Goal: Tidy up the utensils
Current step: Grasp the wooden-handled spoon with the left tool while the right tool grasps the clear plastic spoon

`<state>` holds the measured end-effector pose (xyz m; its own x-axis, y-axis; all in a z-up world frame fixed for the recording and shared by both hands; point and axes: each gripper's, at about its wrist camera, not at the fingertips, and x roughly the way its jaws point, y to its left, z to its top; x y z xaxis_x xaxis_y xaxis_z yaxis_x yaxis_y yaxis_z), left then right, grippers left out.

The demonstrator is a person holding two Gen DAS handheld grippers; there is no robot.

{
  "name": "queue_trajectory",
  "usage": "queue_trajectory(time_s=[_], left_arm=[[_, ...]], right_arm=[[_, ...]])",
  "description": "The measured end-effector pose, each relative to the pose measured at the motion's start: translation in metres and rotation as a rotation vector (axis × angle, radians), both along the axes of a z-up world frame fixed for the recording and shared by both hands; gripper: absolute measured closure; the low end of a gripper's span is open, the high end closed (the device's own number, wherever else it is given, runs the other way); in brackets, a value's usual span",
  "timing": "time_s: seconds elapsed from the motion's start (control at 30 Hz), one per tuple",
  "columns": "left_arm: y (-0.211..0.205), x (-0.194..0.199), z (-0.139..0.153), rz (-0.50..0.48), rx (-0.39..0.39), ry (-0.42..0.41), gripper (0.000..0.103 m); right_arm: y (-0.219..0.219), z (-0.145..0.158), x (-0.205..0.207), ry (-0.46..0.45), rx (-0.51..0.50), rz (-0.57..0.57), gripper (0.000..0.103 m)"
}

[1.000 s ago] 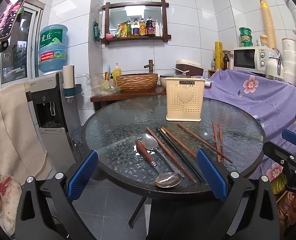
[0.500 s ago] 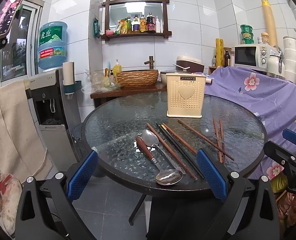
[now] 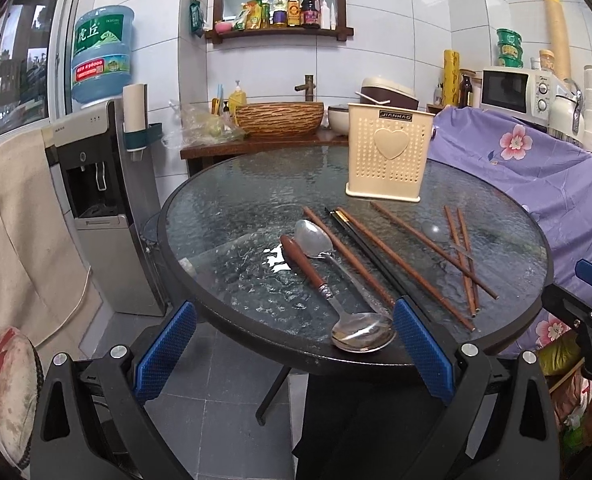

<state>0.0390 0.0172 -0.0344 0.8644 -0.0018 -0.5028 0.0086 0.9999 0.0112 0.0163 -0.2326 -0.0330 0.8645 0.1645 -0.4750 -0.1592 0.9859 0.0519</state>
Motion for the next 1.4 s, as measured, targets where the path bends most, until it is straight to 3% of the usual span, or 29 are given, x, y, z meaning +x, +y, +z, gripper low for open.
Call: queue_trajectory(time_s=[0.27, 0.9, 1.13, 1.27, 1.4], left_arm=[[0.016, 0.021, -0.007, 0.021, -0.027, 0.056, 0.006], [0.032, 0.086, -0.012, 0.034, 0.008, 0.161, 0.006], [0.037, 0.105, -0.016, 0.012, -0.023, 0.214, 0.008], [0.033, 0.111, -0.015, -0.014, -0.023, 0.229, 0.018], [0.03, 0.115, -0.017, -0.034, -0.02, 0.254, 0.026]], right_arm=[[-0.004, -0.009, 0.024, 0.075, -0.007, -0.001, 0.005], [-0.013, -0.006, 0.116, 0.22, -0.019, 0.008, 0.006], [-0.01, -0.003, 0.138, 0.246, -0.043, 0.06, 0.024], [0.003, -0.003, 0.154, 0.285, -0.038, 0.149, 0.034], [0.02, -0.007, 0.171, 0.31, -0.125, 0.2, 0.043]])
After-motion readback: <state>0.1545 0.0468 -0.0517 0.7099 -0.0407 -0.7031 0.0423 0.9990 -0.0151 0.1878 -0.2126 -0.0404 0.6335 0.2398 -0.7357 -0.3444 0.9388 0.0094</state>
